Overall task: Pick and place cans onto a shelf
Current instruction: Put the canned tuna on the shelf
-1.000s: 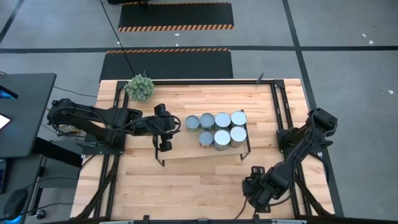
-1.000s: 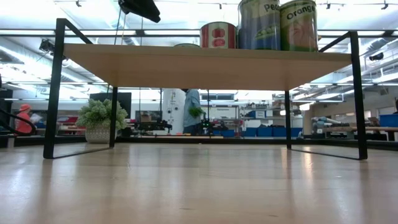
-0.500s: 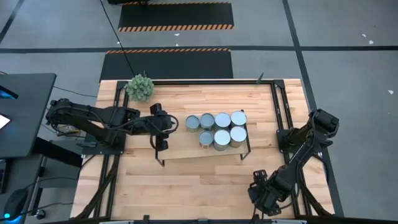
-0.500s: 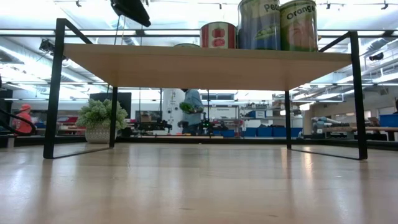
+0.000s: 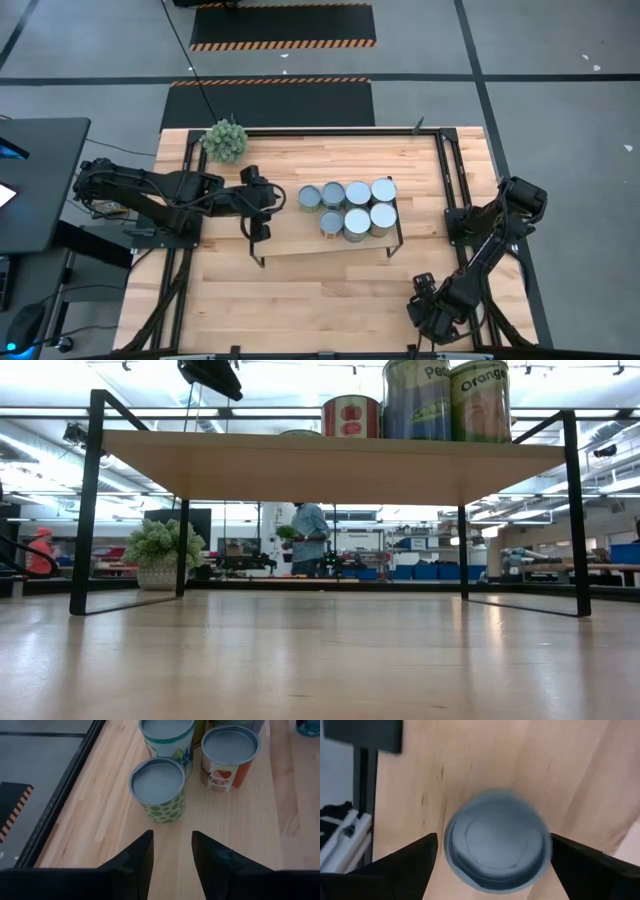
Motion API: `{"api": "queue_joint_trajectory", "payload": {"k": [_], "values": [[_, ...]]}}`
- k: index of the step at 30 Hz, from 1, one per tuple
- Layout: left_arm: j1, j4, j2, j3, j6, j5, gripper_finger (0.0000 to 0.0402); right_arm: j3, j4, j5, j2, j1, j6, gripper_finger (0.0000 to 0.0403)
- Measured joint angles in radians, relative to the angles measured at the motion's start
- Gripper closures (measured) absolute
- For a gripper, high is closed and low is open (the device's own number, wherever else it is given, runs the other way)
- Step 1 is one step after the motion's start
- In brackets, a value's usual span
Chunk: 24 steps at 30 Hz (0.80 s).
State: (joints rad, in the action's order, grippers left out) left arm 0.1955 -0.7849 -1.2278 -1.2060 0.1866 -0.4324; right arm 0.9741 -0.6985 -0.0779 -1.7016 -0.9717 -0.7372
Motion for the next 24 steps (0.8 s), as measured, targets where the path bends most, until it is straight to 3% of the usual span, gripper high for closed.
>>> {"api": "queue_joint_trajectory", "payload": {"k": [7, 14, 16, 24], "values": [[0.0, -0.019, 0.0, 0.0, 0.032, 0.0, 0.0262, -0.052, 0.033, 0.041, 0.0, -0.015, 0.042, 0.0034], [0.002, -0.019, 0.012, 0.0, 0.038, 0.0, 0.0262, -0.085, 0.086, 0.07, 0.003, -0.006, 0.051, 0.0097], [0.005, -0.012, 0.024, 0.0, 0.025, 0.0, 0.0263, -0.074, 0.091, 0.07, 0.001, 0.007, 0.054, 0.0113], [0.059, -0.004, 0.099, 0.0, -0.102, 0.008, 0.0264, 0.071, 0.084, 0.102, -0.002, 0.121, 0.105, 0.0113]]}}
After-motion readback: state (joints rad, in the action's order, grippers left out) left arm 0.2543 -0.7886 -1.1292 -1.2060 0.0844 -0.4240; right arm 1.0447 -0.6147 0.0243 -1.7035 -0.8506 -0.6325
